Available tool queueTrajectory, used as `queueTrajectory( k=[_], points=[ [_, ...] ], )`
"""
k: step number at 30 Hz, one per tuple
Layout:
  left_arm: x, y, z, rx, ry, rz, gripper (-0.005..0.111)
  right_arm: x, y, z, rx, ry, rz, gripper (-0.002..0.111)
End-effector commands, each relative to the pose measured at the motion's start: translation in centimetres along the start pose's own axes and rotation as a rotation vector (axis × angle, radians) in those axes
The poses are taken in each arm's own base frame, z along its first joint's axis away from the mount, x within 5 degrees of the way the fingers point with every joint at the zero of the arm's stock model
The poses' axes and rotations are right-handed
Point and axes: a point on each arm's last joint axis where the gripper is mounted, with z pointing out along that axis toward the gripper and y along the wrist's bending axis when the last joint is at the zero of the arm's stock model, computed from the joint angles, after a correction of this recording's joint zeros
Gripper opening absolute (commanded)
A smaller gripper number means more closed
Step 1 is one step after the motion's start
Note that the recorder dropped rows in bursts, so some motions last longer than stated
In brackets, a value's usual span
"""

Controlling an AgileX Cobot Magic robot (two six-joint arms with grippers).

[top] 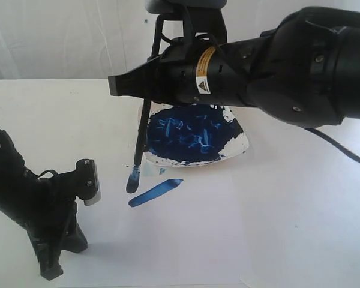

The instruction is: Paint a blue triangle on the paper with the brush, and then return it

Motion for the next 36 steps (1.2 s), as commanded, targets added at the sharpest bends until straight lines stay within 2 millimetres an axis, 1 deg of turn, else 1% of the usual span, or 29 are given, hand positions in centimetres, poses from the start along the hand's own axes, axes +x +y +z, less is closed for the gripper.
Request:
queueTrajectory(
  k=[1,6,11,18,36],
  points=[
    [0.0,-0.5,0.2,0.036,0.003,-0.013,0.0,0.4,0.0,0.6,0.0,0.014,0.004,0.0],
    [0.0,-0.5,0.2,0.036,0.003,-0.013,0.0,1.4,-0.1,1.8,0.004,0.048,0.002,0.0],
    [0.0,-0.5,0.2,0.036,0.003,-0.013,0.0,1.8,0.0,2.6,-0.016,0.045,0.002,0.0],
    [0.0,-0.5,0.2,0.036,0.003,-0.013,0.0,1.7,0.1,2.7,-0.033,0.03,0.002,0.0],
    [0.0,-0.5,0.2,0.036,0.003,-0.013,0.0,2.5,-0.7,2.6,0.055,0.12,-0.01,0.0]
  ],
)
